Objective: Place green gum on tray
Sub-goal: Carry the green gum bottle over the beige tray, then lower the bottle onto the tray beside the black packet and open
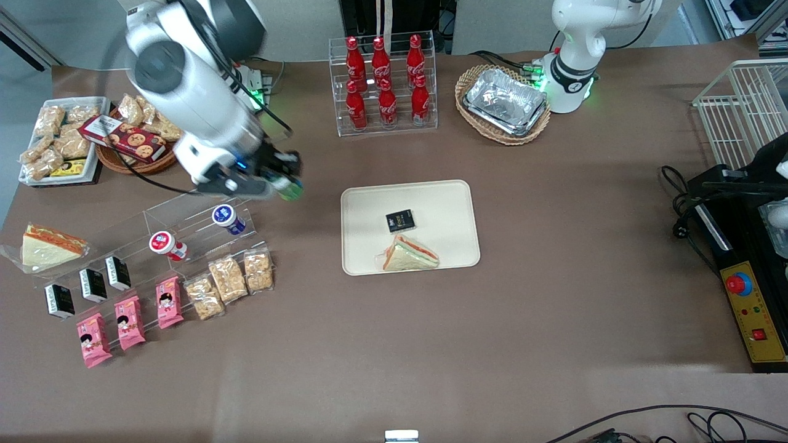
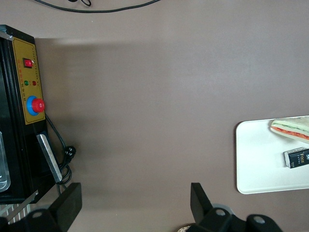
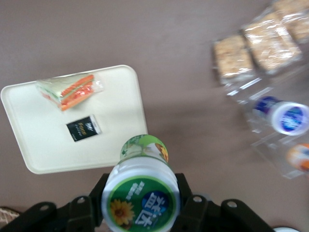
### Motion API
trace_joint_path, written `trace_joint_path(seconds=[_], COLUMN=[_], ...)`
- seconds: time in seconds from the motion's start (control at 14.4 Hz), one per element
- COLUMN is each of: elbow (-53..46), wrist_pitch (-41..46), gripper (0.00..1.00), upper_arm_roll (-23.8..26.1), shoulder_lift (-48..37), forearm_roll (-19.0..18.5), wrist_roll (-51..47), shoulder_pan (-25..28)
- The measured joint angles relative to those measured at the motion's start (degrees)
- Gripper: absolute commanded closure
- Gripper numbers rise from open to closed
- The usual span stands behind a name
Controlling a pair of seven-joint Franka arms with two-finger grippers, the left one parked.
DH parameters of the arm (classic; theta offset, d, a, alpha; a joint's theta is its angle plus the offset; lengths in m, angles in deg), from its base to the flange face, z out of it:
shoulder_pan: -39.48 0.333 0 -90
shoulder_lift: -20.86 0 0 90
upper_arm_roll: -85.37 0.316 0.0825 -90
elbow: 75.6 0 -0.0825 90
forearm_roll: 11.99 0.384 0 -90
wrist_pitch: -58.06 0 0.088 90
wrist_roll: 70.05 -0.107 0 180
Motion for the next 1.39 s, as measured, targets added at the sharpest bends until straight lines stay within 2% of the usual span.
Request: trace_joint_path(seconds=[0.28,0.42,0.97,1.18,1.39], elbow=[5.3,8.1,15.3,16.6,19.7], wrist_pitch=[-13.3,-18.3,-30.4,-32.4,-38.5], gripper=[0.7,0.7,0.7,0.69,0.65], upper_arm_roll=[0.0,0.0,-0.1,-0.1,-0.1], shoulder_lift=[8.2,11.2,17.0,18.7,19.9], forearm_roll=[-0.8,-3.3,-7.1,-10.5,-11.6], wrist_roll=[-2.1,-2.6,-5.2,-8.1,-9.7], shoulder_pan=[5.5,7.0,13.3,15.0,15.9])
